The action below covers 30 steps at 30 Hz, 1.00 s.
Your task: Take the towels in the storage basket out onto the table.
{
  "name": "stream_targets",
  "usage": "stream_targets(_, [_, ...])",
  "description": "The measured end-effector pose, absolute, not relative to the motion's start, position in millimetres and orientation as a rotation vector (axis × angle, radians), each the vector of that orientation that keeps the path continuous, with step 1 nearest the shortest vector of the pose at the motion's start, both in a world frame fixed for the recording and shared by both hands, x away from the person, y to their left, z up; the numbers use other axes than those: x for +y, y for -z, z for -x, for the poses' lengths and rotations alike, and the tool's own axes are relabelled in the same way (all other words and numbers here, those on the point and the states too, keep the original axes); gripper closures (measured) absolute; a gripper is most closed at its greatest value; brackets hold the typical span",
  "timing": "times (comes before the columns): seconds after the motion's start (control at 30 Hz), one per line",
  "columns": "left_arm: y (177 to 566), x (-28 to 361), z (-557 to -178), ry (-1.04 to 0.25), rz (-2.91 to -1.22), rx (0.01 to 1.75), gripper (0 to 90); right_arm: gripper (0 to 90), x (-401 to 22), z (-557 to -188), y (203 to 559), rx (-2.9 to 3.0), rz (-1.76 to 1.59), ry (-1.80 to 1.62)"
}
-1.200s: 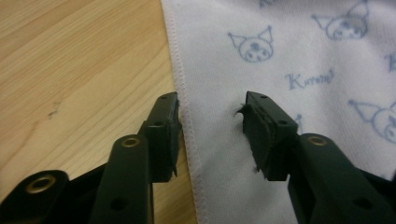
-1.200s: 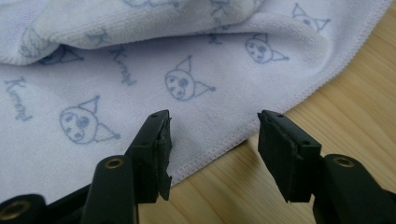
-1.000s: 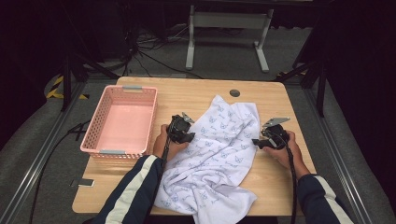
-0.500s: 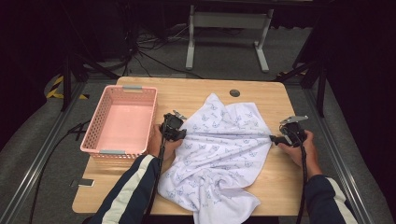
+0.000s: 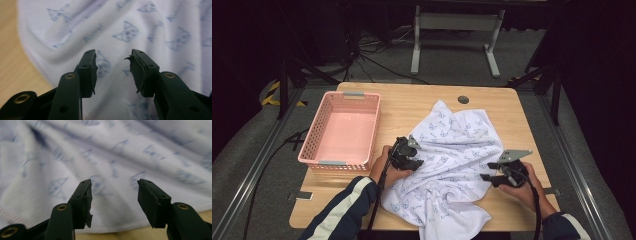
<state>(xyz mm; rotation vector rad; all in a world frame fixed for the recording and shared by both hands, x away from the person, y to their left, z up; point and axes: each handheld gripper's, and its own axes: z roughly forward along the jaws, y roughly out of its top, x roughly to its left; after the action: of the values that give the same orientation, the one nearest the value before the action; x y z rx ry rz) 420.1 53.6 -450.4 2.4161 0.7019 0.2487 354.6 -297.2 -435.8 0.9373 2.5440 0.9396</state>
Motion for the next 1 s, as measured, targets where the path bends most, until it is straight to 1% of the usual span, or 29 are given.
stream_targets(0.03, [453.7,52.8,-418.4,-0.274,-2.422,0.708,57.2,45.2,-293.9,-350.6,439.6,2.557,-0.930,-0.912])
stream_targets(0.1, [455.2,54.7,-419.3,-0.264,-2.398,0.727,57.3,44.5,-292.6,-349.2,447.0,2.566,-0.935,-0.860])
stream_targets(0.13, [455.4,55.4,-420.5,-0.273,-2.396,0.736,57.3,41.6,-293.4,-350.6,449.3,2.561,-0.946,-0.830])
stream_targets(0.2, [456.2,56.7,-424.5,-0.292,-2.383,0.740,57.6,42.3,-300.3,-355.2,450.2,2.540,-0.984,-0.844])
stream_targets(0.3, [456.9,58.0,-430.9,-0.336,-2.363,0.791,57.9,42.3,-314.7,-363.0,448.0,2.468,-1.023,-0.774])
stream_targets(0.37, [458.3,58.9,-437.8,-0.377,-2.335,0.829,57.5,42.3,-329.0,-372.8,447.7,2.408,-1.097,-0.757])
stream_targets(0.5, [458.7,56.6,-451.2,-0.395,-2.322,0.852,57.3,43.8,-347.0,-396.8,446.6,2.297,-1.147,-0.678])
stream_targets(0.57, [459.2,51.3,-457.1,-0.454,-2.320,0.858,57.3,43.3,-354.6,-411.9,447.3,2.281,-1.197,-0.714])
stream_targets(0.63, [459.1,46.6,-464.7,-0.473,-2.313,0.876,57.4,43.1,-356.2,-424.3,446.5,2.253,-1.207,-0.680])
stream_targets(0.67, [459.4,43.8,-470.7,-0.516,-2.311,0.880,57.3,43.2,-355.7,-427.7,446.2,2.240,-1.207,-0.661])
stream_targets(0.7, [459.4,43.8,-470.7,-0.516,-2.311,0.880,57.3,43.2,-355.7,-427.7,446.2,2.240,-1.207,-0.661])
stream_targets(0.77, [459.7,40.9,-480.7,-0.527,-2.290,0.921,56.9,43.3,-354.0,-440.7,446.1,2.218,-1.221,-0.643])
stream_targets(0.83, [459.6,38.4,-488.3,-0.530,-2.277,0.949,55.5,43.1,-353.3,-448.4,446.3,2.191,-1.235,-0.630])
stream_targets(0.9, [458.5,36.3,-487.7,-0.518,-2.274,0.968,53.3,41.9,-352.9,-452.8,446.7,2.169,-1.246,-0.624])
stream_targets(0.97, [455.2,35.3,-479.8,-0.482,-2.260,0.924,51.1,43.0,-352.5,-450.8,445.5,2.180,-1.244,-0.629])
stream_targets(1.0, [449.0,35.8,-469.7,-0.477,-2.263,0.878,49.5,43.1,-352.8,-447.4,443.9,2.194,-1.233,-0.653])
